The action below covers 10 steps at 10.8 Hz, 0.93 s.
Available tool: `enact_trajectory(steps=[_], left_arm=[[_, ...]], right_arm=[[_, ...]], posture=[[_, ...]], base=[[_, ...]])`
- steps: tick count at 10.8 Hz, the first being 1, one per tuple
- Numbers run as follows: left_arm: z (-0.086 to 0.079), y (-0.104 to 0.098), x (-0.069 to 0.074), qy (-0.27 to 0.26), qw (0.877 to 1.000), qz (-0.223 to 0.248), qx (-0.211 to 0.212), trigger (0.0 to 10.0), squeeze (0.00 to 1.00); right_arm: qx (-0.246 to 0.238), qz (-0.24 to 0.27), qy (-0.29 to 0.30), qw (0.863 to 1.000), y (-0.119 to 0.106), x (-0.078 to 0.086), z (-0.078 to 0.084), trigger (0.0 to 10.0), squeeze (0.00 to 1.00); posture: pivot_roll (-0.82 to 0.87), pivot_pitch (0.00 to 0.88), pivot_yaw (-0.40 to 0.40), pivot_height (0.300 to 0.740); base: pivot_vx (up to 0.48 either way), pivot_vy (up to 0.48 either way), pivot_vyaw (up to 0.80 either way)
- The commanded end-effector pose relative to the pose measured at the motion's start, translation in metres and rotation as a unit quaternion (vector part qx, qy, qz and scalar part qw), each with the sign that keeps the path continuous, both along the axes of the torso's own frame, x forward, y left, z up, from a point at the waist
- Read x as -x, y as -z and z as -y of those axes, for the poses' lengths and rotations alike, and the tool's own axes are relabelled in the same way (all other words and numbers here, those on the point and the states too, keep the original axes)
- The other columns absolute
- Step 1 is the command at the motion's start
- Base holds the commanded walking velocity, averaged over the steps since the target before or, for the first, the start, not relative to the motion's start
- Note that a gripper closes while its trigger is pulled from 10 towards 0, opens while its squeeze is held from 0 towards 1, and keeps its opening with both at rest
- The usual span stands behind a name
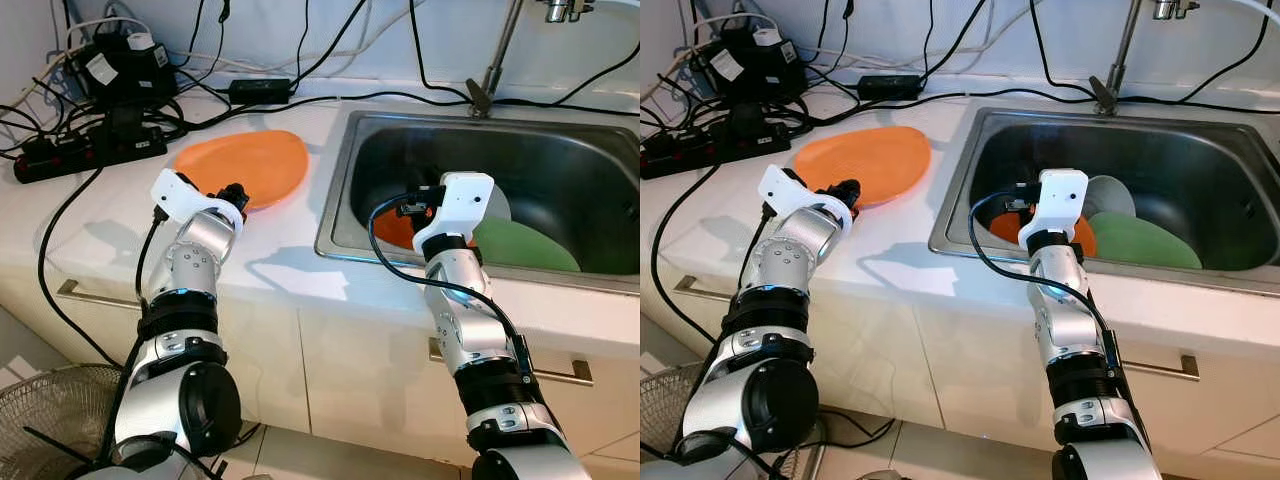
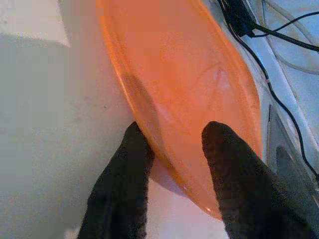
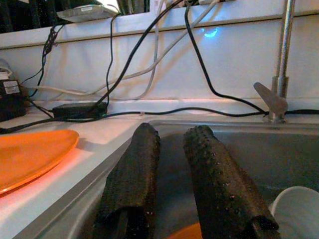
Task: Kitchen organization
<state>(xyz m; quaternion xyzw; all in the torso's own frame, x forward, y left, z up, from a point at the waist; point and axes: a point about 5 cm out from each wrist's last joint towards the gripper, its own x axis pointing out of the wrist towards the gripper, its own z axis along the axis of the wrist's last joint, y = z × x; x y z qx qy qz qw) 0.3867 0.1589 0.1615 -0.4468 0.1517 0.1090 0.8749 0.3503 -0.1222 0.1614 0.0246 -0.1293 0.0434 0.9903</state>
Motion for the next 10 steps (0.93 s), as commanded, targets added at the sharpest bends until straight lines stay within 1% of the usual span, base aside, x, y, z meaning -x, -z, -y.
enact_trajectory(steps=[1, 5, 8, 10], left_arm=[[0.0070, 0.0191, 0.0040, 0.013, 0.999, -0.041, 0.007, 0.0, 0.00], [0.0054, 0.0203, 0.0041, 0.007, 0.999, -0.037, 0.004, 0.0, 0.00], [0.0037, 0.0216, 0.0048, 0.002, 0.999, -0.036, 0.005, 0.0, 0.00], [0.0019, 0.0174, 0.0035, -0.007, 1.000, -0.020, 0.004, 0.0, 0.00]], right_arm=[[0.001, 0.004, -0.001, 1.000, -0.0047, -0.0024, -0.0017, 10.0, 0.00], [0.004, -0.001, -0.001, 1.000, -0.0027, -0.0025, -0.0006, 10.0, 0.00], [0.003, -0.002, -0.006, 1.000, -0.0025, -0.0032, -0.0033, 10.0, 0.00], [0.002, -0.003, -0.006, 1.000, -0.0019, -0.0033, -0.0035, 10.0, 0.00]], posture=[[0.06, 0.000, 0.075, 0.740], [0.06, 0.000, 0.068, 0.740], [0.06, 0.000, 0.066, 0.740], [0.06, 0.000, 0.067, 0.740]], base=[[0.000, 0.000, 0.00], [0.000, 0.000, 0.00], [0.000, 0.000, 0.00], [0.000, 0.000, 0.00]])
